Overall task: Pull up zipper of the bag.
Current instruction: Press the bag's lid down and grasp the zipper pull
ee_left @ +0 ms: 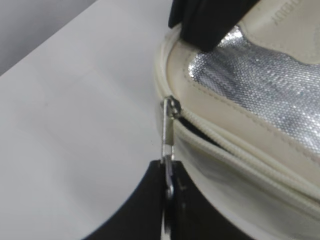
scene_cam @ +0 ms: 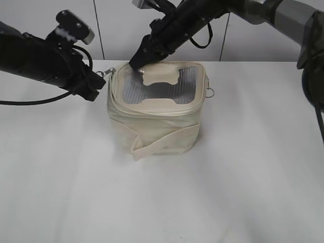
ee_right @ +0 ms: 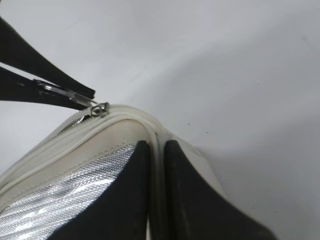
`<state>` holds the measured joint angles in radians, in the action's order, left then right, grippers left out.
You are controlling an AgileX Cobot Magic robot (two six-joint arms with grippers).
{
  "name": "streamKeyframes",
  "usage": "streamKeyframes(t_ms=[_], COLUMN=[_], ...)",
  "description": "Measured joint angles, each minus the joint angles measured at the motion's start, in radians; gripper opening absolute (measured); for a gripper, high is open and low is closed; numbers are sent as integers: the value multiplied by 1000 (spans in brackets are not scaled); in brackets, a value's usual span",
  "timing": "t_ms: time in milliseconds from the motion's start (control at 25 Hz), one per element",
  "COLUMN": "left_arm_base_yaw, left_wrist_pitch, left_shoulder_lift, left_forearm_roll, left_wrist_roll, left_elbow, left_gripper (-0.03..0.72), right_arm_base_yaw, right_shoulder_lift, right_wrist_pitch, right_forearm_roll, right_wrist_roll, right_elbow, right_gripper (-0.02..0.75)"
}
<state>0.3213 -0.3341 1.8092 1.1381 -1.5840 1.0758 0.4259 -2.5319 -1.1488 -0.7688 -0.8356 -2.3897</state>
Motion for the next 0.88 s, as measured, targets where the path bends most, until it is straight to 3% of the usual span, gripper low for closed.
streamKeyframes(t_ms=[200,520,880], left_arm_base_yaw=[0,2,2], left_wrist_pitch=[-1,-24,-38], left_shoulder_lift=[-103,-191,-247], left_forearm_roll=[-123,-132,-123], left_wrist_roll=[170,220,241], left_elbow=[-90,-203,-231], left_gripper=[-8,-8,-8], right_arm_base_yaw=[1,14,18], right_shoulder_lift=[0,0,0], right_wrist_pitch=[0,-9,-19], right_forearm_roll=[0,-11,-18], right_wrist_roll=[18,77,120], right_elbow=[0,0,0], right_gripper=[61,55,55])
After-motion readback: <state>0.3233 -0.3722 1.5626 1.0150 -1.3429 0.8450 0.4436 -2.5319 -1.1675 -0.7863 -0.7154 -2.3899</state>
